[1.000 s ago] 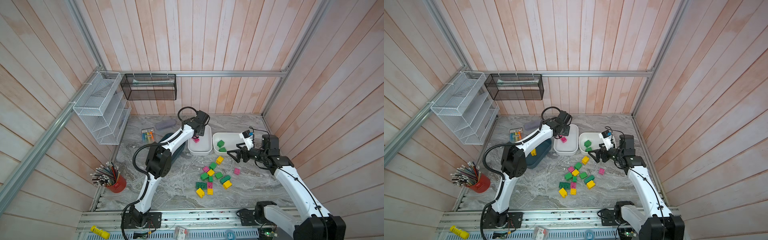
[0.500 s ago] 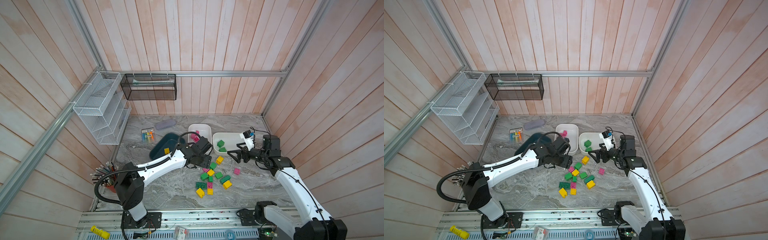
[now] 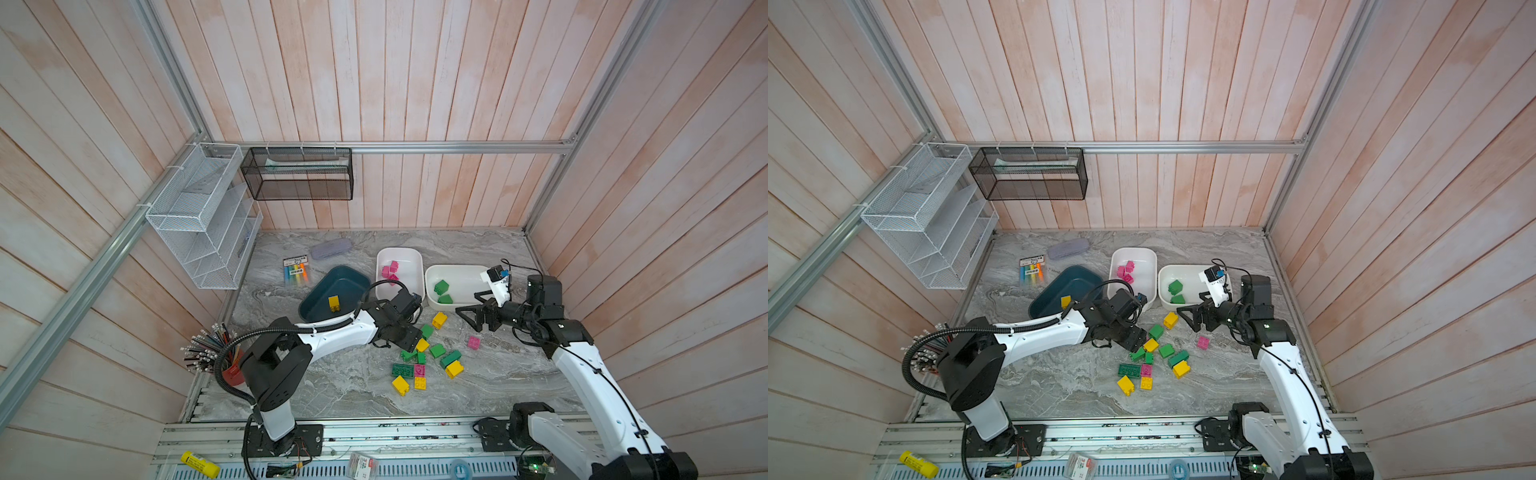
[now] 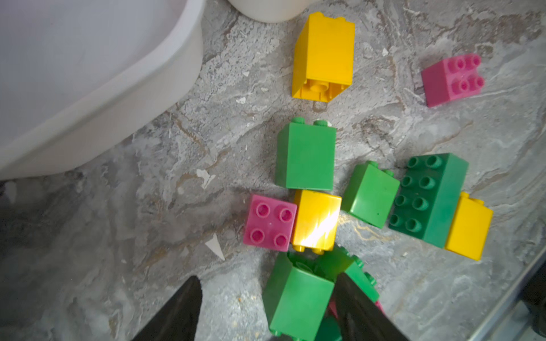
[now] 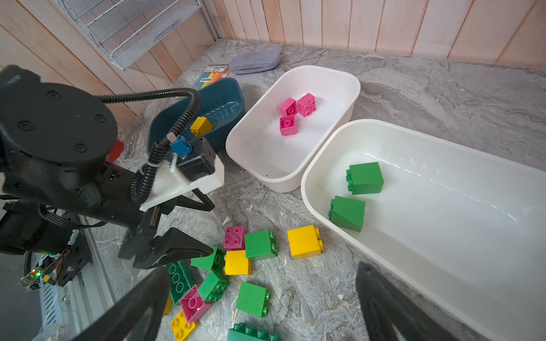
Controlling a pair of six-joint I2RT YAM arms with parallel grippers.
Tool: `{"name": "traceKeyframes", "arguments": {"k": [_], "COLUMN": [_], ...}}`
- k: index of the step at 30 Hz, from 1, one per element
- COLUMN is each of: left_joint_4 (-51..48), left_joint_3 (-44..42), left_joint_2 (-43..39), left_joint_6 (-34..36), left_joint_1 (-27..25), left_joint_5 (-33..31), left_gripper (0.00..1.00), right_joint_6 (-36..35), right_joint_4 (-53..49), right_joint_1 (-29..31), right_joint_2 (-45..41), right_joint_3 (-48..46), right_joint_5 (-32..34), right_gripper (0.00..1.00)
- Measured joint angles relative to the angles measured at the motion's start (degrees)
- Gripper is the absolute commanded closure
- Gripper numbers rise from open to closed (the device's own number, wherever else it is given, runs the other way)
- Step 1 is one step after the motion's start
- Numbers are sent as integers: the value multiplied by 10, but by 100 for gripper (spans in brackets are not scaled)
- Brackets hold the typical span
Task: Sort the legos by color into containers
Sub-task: 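Move the open left gripper back over a pink brick in the pile, then lower the left gripper and grasp the pink brick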
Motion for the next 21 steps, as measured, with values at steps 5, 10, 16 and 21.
{"name": "traceKeyframes", "arguments": {"k": [5,10,16,21], "left_joint_4": [14,27,33,41], "left_joint_3": [10,11,12,16], "left_joint_2": [30,46,66,72], "left_joint_6": [31,43,50,49], "left_joint_1": [8,10,10,10], "left_joint_5": [7,10,6,-25], "left_gripper": [29,31,37,42], "right_joint_6": [0,0,0,0], "right_joint_4": [0,0,0,0], "right_joint_1": [0,0,0,0], "right_joint_2": [0,0,0,0], "right_joint_3": [0,0,0,0], "right_joint_5": [2,2,2,2], "right_gripper": [2,2,2,2]}}
